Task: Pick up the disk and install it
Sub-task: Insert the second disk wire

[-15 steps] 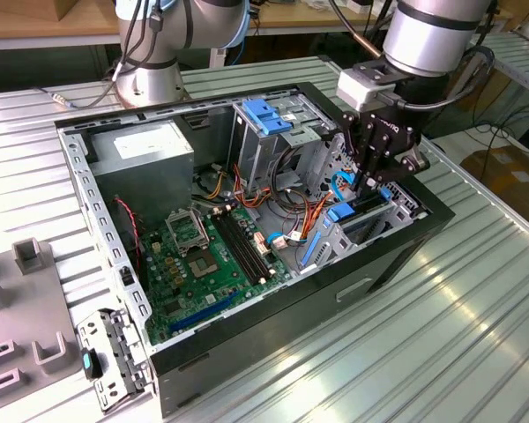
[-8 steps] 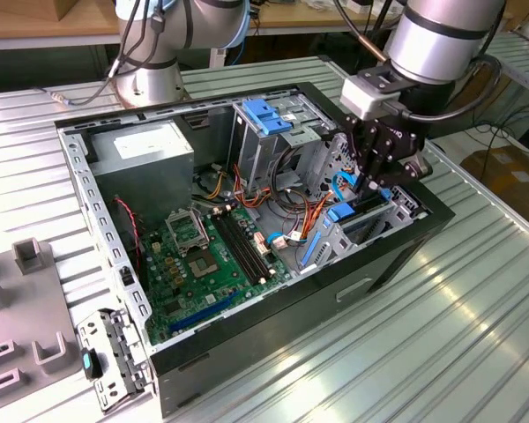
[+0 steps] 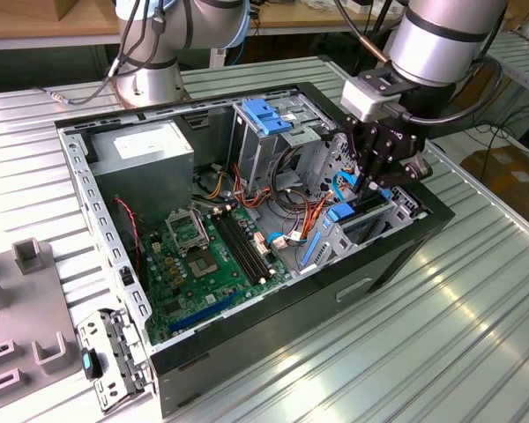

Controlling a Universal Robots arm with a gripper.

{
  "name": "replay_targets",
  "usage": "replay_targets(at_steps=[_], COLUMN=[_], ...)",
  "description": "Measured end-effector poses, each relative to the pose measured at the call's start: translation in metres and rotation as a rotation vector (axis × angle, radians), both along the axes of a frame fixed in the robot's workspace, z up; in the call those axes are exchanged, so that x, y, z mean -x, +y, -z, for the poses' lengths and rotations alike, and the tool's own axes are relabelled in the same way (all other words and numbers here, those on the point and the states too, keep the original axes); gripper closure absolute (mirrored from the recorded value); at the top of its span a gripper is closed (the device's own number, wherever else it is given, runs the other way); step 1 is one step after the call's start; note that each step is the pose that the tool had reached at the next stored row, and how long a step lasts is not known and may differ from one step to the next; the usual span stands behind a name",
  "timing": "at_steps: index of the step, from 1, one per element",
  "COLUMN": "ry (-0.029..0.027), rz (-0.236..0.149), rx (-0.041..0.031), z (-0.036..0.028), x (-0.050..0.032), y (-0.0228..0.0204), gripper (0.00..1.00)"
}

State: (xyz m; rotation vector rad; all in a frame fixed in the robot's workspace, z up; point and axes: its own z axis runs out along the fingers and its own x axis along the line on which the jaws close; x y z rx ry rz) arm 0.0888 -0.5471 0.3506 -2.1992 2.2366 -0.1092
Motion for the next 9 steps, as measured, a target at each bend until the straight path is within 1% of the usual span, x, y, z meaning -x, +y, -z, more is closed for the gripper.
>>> replay_targets(at_steps=[7,9], ry=[-0.0006,-0.0021], rz=[0.0,0.0], rx=[-0.0013,-0.004], z=[0.0025,0.003], x=[0.0,0.0], y=[-0.0004,-0.0005], gripper=[0.84,0.84])
